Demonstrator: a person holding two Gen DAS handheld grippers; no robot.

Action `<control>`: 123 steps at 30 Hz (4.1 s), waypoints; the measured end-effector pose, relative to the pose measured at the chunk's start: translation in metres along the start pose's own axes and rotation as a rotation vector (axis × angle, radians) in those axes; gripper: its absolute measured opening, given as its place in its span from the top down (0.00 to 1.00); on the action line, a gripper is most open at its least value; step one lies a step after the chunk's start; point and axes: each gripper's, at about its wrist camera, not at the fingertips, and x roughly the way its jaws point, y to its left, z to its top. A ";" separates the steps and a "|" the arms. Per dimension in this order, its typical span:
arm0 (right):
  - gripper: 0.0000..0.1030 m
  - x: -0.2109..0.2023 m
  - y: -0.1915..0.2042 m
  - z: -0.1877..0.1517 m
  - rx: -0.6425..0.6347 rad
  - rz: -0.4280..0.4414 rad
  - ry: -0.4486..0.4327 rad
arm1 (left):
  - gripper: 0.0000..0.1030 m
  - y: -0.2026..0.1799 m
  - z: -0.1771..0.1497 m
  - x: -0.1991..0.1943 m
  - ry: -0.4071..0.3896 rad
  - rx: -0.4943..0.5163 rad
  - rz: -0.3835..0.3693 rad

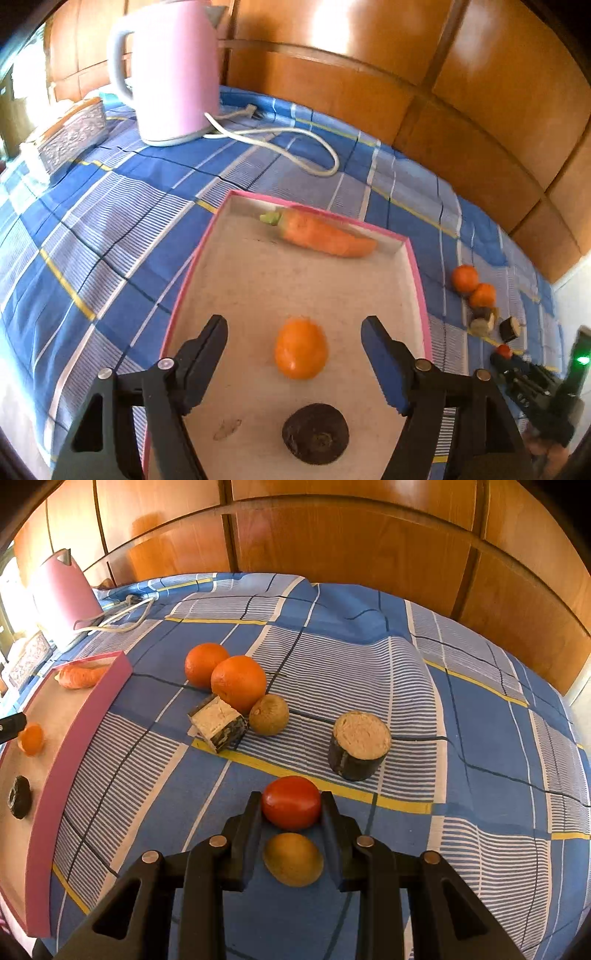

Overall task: Organize fruits
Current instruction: 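Place the orange in the tray with the left tool while the right tool grasps the tomato, then carry the red tomato with the right tool into the tray and release, then grasp the wooden cube with the left tool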

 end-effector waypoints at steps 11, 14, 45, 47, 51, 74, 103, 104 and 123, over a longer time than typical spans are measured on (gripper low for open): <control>0.71 -0.019 0.014 0.004 -0.020 -0.007 -0.053 | 0.27 -0.004 -0.018 -0.042 -0.084 0.077 0.013; 0.71 -0.034 0.026 0.004 -0.047 0.009 -0.097 | 0.27 -0.006 -0.022 -0.049 -0.090 0.090 0.005; 0.67 -0.063 0.190 -0.007 -0.273 0.395 -0.065 | 0.27 0.038 -0.040 -0.076 -0.099 0.008 0.028; 0.67 -0.062 0.192 -0.011 -0.275 0.385 -0.064 | 0.27 0.036 -0.041 -0.076 -0.096 0.010 0.024; 0.67 -0.067 0.188 -0.015 -0.264 0.368 -0.078 | 0.27 0.032 -0.043 -0.077 -0.100 0.025 0.022; 0.67 -0.094 0.068 -0.039 0.047 0.175 -0.159 | 0.29 -0.008 -0.054 -0.076 -0.062 0.137 -0.054; 0.67 -0.084 -0.020 -0.067 0.237 0.084 -0.145 | 0.81 -0.125 -0.049 -0.025 0.157 0.318 -0.328; 0.67 -0.084 -0.019 -0.067 0.232 0.086 -0.150 | 0.81 -0.129 -0.047 -0.021 0.167 0.316 -0.338; 0.67 -0.074 -0.023 -0.067 0.184 0.105 -0.137 | 0.74 -0.205 -0.016 0.057 0.212 0.361 -0.331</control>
